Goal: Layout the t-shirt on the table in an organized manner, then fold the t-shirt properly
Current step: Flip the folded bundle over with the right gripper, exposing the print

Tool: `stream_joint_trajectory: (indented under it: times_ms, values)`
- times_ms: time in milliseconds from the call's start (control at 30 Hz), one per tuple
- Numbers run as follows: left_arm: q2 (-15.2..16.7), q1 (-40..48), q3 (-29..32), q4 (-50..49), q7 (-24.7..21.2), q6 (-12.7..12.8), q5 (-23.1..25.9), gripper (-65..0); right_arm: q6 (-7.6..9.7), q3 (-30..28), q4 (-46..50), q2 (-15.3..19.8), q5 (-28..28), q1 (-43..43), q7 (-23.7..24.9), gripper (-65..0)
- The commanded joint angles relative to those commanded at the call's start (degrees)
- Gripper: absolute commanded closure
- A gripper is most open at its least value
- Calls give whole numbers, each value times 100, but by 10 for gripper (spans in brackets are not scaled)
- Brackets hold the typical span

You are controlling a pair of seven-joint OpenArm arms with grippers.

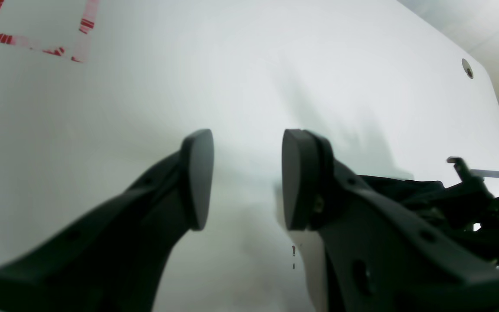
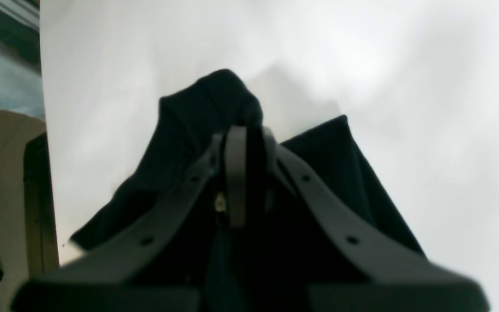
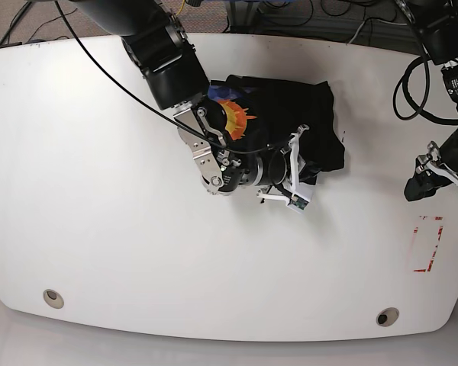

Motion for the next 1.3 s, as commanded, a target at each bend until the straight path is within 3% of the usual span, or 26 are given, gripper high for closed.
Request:
stream_joint_trajectory:
  times_ms: [300, 467, 700, 833, 900, 1000, 1067, 1167, 1300]
  values:
    - [0, -9, 9, -9, 0, 18, 9, -244, 0, 44, 686, 0, 0, -123, -132, 0]
    - [-9, -9, 26, -176, 0, 18, 9, -244, 0, 501, 862, -9, 0, -114, -501, 0]
    - [-9, -18, 26, -352, 0, 0, 9, -244, 0, 624, 826, 9, -35, -35, -484, -2]
    - [-9, -26, 35, -352, 0, 0, 9, -244, 0, 633, 826, 9, -44, -62, -290, -35]
    - [-9, -26, 35, -352, 0, 0, 0, -244, 0, 633, 826, 9, -44, -79, -193, -82]
    - [-9, -26, 44, -352, 0, 0, 0, -244, 0, 633, 826, 9, -44, -79, -149, -212]
    - [-9, -26, 44, -343, 0, 0, -18, -244, 0, 633, 835, 9, -44, -79, -149, -347]
    - [-9, -62, 158, -334, 0, 0, -26, -244, 0, 633, 862, 9, -18, -62, -149, -479]
    - [-9, -123, 466, -316, 0, -9, -35, -244, 0, 651, 1099, 105, -18, -70, -158, -561]
